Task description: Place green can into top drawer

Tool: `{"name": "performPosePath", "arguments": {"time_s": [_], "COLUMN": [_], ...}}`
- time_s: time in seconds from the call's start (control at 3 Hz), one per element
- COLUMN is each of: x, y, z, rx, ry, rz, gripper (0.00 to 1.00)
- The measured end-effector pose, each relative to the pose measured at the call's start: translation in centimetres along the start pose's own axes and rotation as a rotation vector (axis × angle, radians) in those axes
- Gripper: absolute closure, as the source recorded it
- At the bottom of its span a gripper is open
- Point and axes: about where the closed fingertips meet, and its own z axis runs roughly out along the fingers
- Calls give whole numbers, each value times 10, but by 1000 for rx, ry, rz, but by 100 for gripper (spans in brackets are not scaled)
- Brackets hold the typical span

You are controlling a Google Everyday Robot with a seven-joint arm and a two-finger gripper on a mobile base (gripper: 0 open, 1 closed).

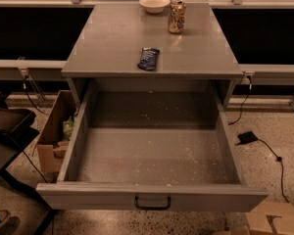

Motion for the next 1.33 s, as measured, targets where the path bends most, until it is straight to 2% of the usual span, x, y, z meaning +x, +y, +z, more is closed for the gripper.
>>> {"name": "performPosePath", "arguments": {"time_s": [0.33, 0.67, 1.0, 1.33], "x": [0, 71, 181, 295], "y": [73, 108, 103, 105], "z": [-20, -67, -112, -125], "rx": [-88, -119, -55, -38], "ry": [2, 166, 380, 556], "rz": [82, 154, 147, 98], "gripper": [100, 100, 100, 100]}}
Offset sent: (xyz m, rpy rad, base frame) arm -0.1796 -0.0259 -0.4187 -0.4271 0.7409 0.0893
